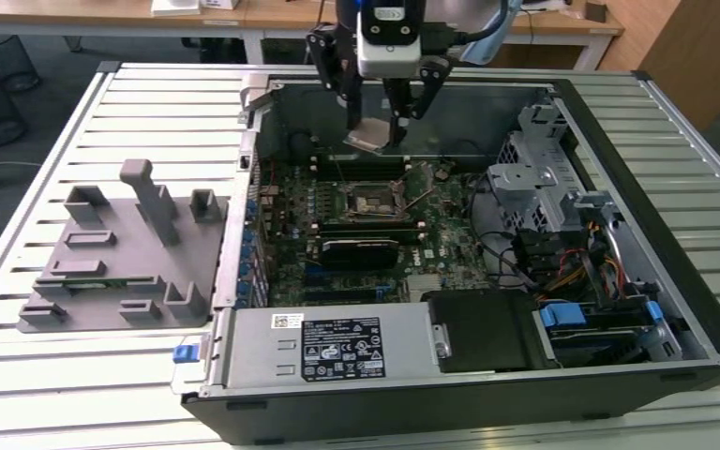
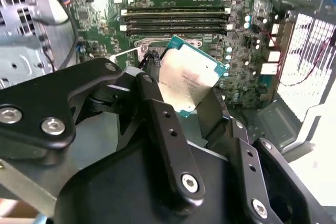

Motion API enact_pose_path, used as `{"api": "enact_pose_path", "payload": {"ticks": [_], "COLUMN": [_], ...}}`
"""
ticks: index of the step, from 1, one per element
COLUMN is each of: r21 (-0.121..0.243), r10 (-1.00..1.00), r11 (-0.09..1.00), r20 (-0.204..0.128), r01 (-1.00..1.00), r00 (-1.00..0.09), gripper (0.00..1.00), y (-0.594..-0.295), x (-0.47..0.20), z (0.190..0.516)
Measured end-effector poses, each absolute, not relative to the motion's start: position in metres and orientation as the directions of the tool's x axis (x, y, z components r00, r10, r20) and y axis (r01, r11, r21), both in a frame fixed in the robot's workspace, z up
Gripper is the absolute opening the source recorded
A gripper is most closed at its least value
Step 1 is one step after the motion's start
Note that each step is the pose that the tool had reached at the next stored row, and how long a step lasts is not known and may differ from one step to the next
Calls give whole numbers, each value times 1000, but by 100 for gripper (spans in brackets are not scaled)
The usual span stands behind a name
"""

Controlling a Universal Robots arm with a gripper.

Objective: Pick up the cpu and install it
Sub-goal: 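Place the cpu into insertion slot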

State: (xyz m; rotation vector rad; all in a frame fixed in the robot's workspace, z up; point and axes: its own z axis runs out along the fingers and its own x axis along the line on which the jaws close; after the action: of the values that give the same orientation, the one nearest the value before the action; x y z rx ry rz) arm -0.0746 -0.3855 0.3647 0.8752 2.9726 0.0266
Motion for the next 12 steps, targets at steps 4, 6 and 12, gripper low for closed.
{"api": "enact_pose_path", "payload": {"ticks": [4,6,12], "r21": [29,29,29], "r10": [602,630,705], "r11": [799,776,709], "r20": [-36,-36,-36], "r01": [601,630,705], "r00": [-798,-776,-708], "gripper": [53,53,53], "y": [-385,-385,-385], "x": [-75,-75,-75], "z": [364,363,362]}}
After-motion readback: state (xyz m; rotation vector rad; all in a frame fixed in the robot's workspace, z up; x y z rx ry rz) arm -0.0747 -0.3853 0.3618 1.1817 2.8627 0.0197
